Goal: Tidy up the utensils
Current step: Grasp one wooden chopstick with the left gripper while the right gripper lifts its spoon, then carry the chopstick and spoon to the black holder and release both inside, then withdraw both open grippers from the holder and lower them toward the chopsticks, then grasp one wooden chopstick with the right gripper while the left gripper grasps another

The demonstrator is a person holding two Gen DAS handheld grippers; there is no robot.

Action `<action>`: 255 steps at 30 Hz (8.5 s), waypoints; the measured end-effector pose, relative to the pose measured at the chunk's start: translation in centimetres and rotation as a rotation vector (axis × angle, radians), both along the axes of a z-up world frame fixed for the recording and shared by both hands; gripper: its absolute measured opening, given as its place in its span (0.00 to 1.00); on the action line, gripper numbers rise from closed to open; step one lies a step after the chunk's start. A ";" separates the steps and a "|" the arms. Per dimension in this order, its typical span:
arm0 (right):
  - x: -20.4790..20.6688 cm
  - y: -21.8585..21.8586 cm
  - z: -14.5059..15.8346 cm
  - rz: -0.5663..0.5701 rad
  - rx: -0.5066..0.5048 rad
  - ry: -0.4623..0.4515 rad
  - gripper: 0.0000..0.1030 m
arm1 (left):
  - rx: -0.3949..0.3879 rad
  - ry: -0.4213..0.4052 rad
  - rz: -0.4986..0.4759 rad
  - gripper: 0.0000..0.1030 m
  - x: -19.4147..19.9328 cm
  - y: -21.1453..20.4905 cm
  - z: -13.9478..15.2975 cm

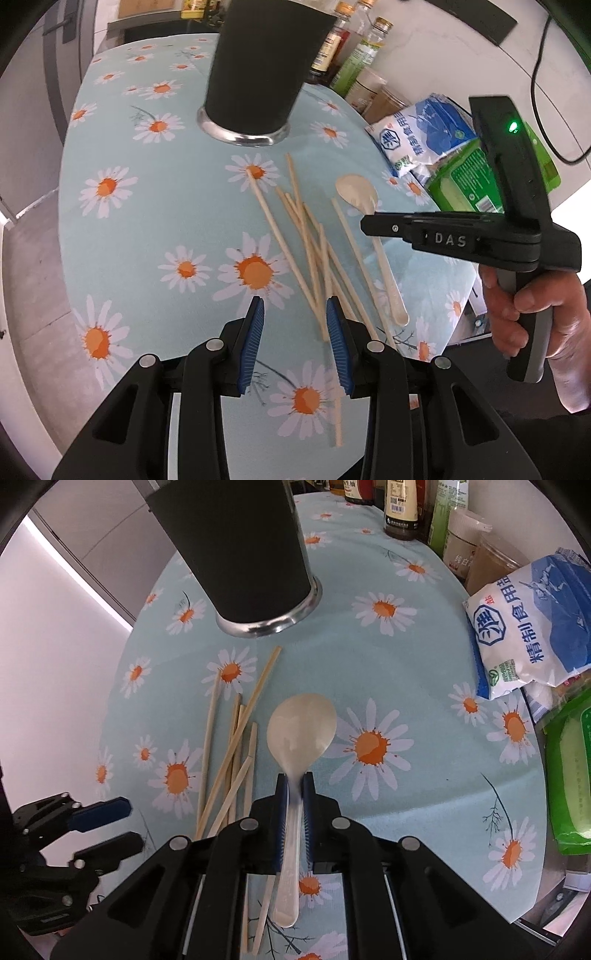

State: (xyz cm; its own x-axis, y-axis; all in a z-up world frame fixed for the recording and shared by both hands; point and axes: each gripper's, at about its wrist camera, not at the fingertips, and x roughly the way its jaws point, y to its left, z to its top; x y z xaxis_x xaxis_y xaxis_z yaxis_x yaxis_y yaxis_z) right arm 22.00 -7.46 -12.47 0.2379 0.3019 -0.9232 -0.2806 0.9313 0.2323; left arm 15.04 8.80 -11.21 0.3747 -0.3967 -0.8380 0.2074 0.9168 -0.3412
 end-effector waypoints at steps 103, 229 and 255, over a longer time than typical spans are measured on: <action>15.5 1.6 20.5 0.207 0.534 -0.655 0.09 | -0.174 -0.751 0.507 0.03 15.6 3.7 22.0; 3.8 4.1 -2.9 -0.035 -0.088 0.287 0.16 | -0.112 -0.095 0.205 0.22 1.0 3.3 -1.3; 2.9 7.0 -2.7 -0.021 -0.236 0.220 0.05 | -0.080 -0.045 0.179 0.22 2.0 4.1 -1.6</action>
